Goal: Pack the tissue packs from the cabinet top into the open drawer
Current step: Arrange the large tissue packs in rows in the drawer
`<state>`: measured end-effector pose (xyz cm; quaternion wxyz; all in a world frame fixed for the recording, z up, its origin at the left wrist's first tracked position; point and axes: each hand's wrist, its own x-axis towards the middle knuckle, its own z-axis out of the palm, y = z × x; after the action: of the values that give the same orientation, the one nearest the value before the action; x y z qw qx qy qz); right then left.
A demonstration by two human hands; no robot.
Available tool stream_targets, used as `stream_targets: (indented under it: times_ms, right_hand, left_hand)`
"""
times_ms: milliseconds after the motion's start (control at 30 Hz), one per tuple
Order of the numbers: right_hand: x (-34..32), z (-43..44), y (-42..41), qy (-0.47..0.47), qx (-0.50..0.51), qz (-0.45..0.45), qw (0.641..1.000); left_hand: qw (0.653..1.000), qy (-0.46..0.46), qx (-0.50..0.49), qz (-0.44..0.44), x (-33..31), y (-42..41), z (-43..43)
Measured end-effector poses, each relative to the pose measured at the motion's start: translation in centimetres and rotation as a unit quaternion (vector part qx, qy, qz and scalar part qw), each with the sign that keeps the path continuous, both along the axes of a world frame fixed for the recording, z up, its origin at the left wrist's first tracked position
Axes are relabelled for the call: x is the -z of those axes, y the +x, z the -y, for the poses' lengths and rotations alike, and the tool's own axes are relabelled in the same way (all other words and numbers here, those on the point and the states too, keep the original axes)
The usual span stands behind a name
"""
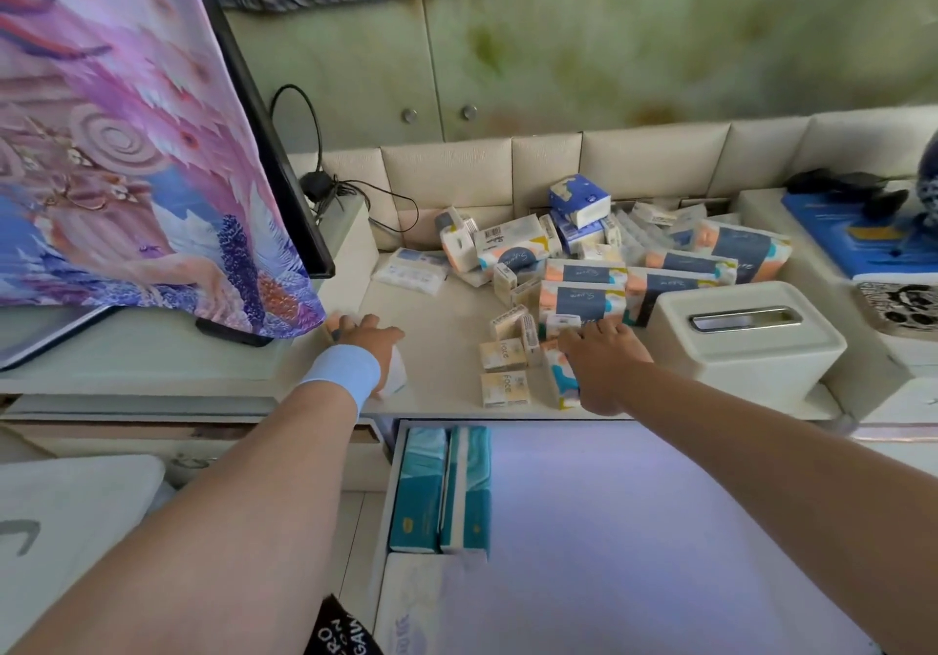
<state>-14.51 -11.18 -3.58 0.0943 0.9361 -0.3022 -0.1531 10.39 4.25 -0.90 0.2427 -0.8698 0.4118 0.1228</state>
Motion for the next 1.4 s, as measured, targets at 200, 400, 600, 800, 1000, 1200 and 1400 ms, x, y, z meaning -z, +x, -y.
stream_targets:
  times_ms: [200, 400, 600, 800, 1000, 1200, 1400]
  right_hand:
    - [0.0, 0.8, 0.1, 0.017, -0.011, -0.006, 1.000]
    - [0.3, 1.7, -1.6, 0.067, 0.007, 0.029, 0.997]
    - [-2.5, 1.2, -3.6, 0.026, -0.003, 0.043, 0.999]
    - [-4.4, -0.9, -6.5, 0.166, 0.042, 0.154, 0.973]
    - [-4.0, -2.9, -10.0, 0.169, 0.061, 0.096, 0.979]
    - [-0.7, -4.2, -13.7, 0.216, 0.055, 0.116, 0.968]
    - [0.9, -3.3, -15.7, 0.203, 0.052, 0.165, 0.964]
  left_hand:
    - [0.994, -0.094, 0.049, -0.036, 0.2, -0.3, 1.8]
    - [0.977, -0.188, 0.063, -0.076, -0.2, -1.2, 2.4]
    - [0.946, -0.245, 0.020, -0.210, -3.0, -3.7, 1.3]
    - [0.893, -0.320, 0.041, -0.315, -5.1, -9.3, 0.3]
    - [0.900, -0.280, 0.077, -0.325, -3.3, -14.6, -1.3]
    - [0.922, -0.202, 0.142, -0.297, 1.7, -18.3, -1.4]
    - [0.941, -0.150, 0.197, -0.231, 5.1, -19.9, 0.2]
